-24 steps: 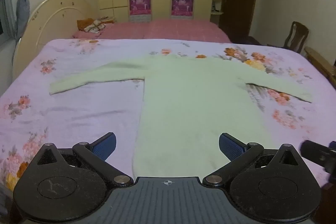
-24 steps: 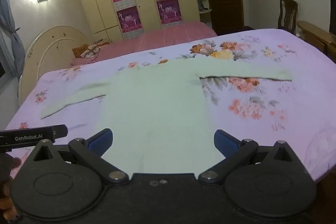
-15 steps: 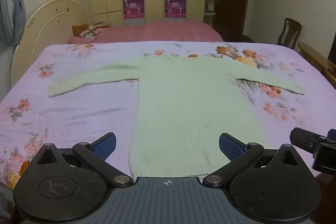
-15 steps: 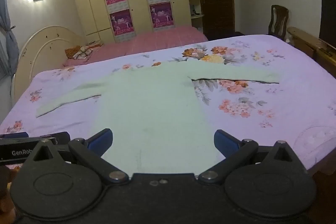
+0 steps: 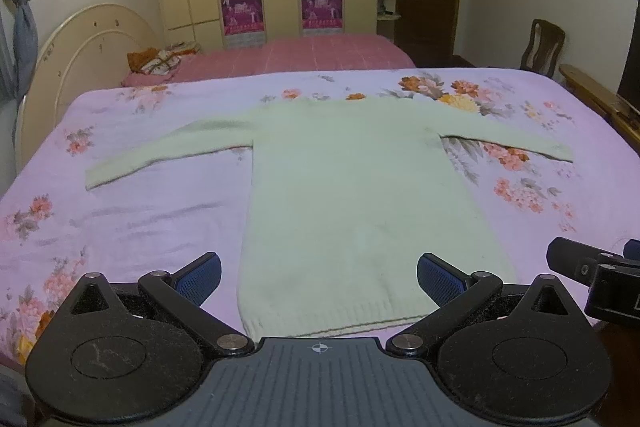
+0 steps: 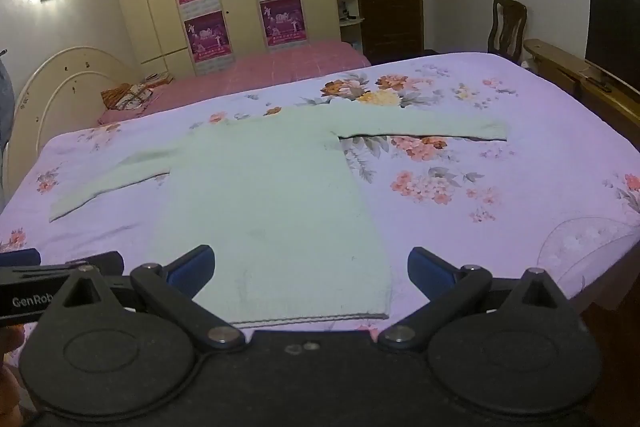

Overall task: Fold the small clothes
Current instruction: 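Move both tools over the spread pale green sweater, then grasp the cuff of one sweater sleeve with the right gripper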

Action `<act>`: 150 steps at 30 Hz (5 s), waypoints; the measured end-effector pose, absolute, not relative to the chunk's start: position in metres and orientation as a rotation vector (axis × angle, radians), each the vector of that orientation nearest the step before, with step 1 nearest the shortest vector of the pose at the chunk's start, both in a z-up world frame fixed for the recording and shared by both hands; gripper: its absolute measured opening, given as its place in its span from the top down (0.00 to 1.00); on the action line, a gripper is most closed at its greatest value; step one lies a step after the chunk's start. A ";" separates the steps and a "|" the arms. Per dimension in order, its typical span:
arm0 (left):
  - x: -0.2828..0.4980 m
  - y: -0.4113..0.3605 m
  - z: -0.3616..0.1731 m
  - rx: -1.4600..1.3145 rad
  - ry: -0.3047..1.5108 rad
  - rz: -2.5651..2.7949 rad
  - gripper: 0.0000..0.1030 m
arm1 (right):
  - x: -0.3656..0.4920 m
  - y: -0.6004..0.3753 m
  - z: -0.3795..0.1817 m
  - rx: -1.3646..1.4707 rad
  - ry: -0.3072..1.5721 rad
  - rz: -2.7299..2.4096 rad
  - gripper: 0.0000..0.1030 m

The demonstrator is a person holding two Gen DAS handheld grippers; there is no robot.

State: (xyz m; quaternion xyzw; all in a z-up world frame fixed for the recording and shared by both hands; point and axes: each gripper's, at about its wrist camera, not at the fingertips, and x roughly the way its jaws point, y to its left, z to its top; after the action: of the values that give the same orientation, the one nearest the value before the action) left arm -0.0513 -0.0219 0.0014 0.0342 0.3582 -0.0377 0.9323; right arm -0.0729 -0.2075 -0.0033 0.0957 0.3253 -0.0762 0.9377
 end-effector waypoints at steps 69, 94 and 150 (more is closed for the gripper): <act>-0.028 -0.027 -0.013 0.037 0.812 -0.078 0.00 | -0.057 -0.202 -0.004 0.182 0.701 -0.136 0.01; 0.096 -0.060 -0.038 0.015 0.827 -0.108 0.00 | 0.013 -0.267 -0.021 0.187 0.658 -0.239 0.01; 0.353 -0.144 -0.159 -0.062 0.941 0.043 0.00 | 0.267 -0.557 -0.164 0.478 0.693 -0.541 0.90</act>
State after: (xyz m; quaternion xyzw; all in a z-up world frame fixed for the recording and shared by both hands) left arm 0.3533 -0.1440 -0.1593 -0.0299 0.4533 0.0209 0.8906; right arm 0.2673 -0.5569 -0.1641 0.2293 0.3323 -0.2592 0.8774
